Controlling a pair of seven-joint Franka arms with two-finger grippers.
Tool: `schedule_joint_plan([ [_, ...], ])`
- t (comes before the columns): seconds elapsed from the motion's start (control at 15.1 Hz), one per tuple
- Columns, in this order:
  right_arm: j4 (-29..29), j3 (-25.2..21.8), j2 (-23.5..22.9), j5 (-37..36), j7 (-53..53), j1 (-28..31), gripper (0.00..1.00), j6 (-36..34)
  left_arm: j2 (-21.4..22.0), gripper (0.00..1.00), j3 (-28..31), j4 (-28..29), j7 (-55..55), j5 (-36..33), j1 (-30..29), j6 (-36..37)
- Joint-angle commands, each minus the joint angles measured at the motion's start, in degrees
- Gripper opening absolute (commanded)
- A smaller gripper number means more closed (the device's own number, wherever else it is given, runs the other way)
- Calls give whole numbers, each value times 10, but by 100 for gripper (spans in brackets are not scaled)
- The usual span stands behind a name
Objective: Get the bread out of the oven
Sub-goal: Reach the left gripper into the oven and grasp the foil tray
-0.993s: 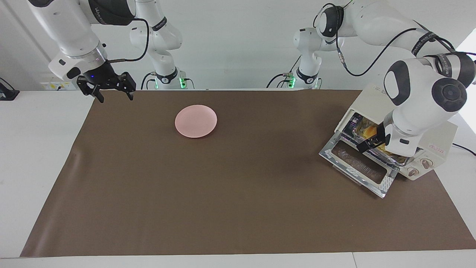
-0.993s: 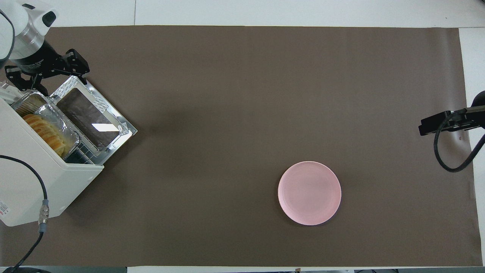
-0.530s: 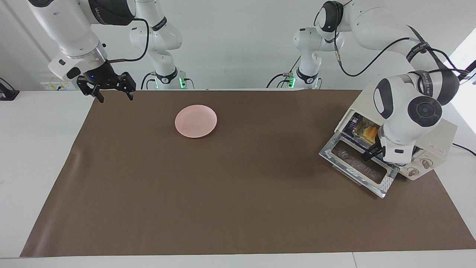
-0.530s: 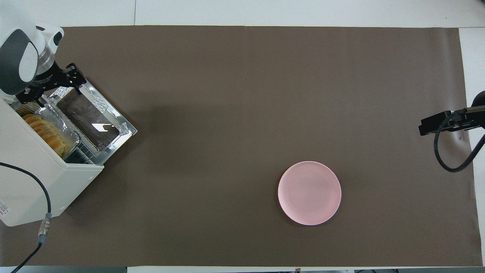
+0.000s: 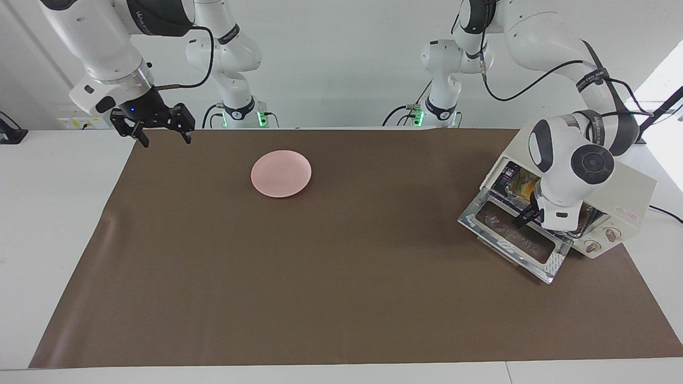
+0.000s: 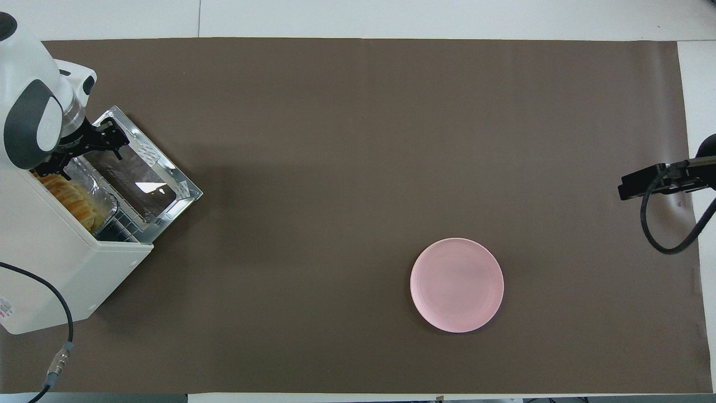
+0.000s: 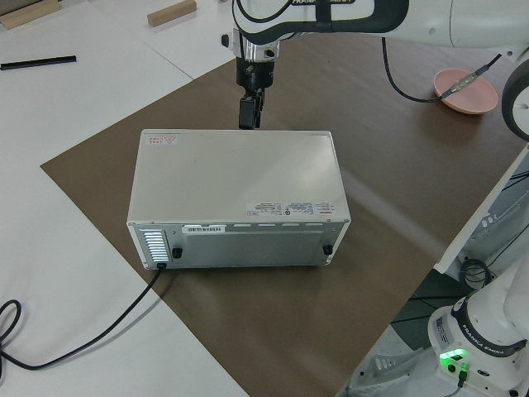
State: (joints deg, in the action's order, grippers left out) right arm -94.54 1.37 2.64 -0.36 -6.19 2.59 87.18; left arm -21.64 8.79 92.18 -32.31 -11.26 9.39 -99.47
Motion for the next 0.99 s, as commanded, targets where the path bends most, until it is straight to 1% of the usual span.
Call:
schedule_joint_plan([
  [0.0, -11, 1, 11, 11, -13, 6, 100, -2, 22, 98, 0, 40, -11, -16, -3, -27],
  [0.13, -11, 0, 11, 11, -13, 6, 100, -2, 16, 85, 0, 40, -18, -16, -3, -34],
  [0.2, -10, 0, 11, 11, -12, 6, 100, -1, 14, 74, 0, 40, -20, -16, -3, -37],
  [0.26, -10, 1, 11, 11, -12, 5, 100, -2, 11, 61, 0, 40, -21, -16, -3, -38],
  [0.33, -10, 1, 11, 11, -11, 5, 100, -2, 10, 42, 0, 41, -21, -16, -3, -36],
  [0.4, -9, 0, 10, 11, -11, 7, 100, -1, 11, 27, -1, 44, -17, -16, -3, -35],
  [0.53, -10, -1, 11, 11, -12, 8, 100, -2, 15, 7, 0, 59, -13, -16, -3, -36],
  [0.6, -10, -1, 11, 11, -12, 8, 100, -4, 15, 0, 0, 56, -13, -16, -3, -37],
  [0.79, -10, -1, 11, 11, -12, 8, 100, -9, 10, 0, -2, 41, -8, -17, 6, -41],
  [0.93, -10, -3, 11, 11, -13, 9, 100, -10, -5, 0, -4, -6, -1, -13, 28, -36],
])
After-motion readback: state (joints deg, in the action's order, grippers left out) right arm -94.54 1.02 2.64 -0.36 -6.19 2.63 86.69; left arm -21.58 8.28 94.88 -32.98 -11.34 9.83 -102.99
